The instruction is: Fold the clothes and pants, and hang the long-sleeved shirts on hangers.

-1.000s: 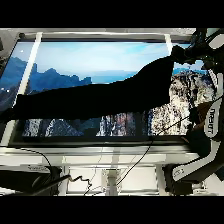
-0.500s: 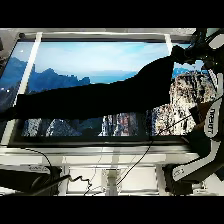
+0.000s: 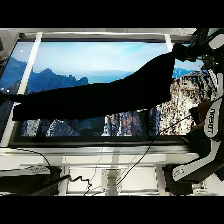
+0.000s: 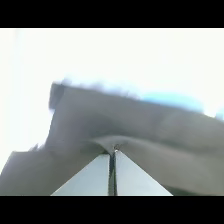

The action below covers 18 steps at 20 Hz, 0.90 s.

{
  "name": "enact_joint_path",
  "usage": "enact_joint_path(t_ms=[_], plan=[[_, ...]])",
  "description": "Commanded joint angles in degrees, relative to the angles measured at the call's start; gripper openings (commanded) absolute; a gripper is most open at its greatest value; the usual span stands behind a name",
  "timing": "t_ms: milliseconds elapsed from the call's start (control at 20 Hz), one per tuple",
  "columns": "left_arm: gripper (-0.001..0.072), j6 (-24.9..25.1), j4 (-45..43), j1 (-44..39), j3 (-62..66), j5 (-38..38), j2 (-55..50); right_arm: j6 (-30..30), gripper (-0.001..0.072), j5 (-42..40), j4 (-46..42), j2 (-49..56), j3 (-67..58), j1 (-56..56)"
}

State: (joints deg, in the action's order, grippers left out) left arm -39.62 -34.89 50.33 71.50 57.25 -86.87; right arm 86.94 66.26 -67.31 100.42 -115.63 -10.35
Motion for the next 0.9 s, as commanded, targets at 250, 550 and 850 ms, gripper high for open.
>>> enact_joint_path(t_ms=[250, 550, 850], plan=[[0.0010, 0.07, 25.55, -13.07, 0.46, -27.02, 1.27, 8.72, 0.0022, -20.22, -3.02, 0.87, 2.78, -0.57], [0.0011, 0.04, 25.53, -25.64, 0.46, -55.98, 0.46, 13.11, 0.0023, -25.94, -3.96, 5.88, 3.08, -2.51], [0.0011, 0.00, 25.55, -30.03, 0.57, -57.48, -3.48, 13.07, 0.0023, -36.00, -4.94, 7.67, 3.45, -3.98]])
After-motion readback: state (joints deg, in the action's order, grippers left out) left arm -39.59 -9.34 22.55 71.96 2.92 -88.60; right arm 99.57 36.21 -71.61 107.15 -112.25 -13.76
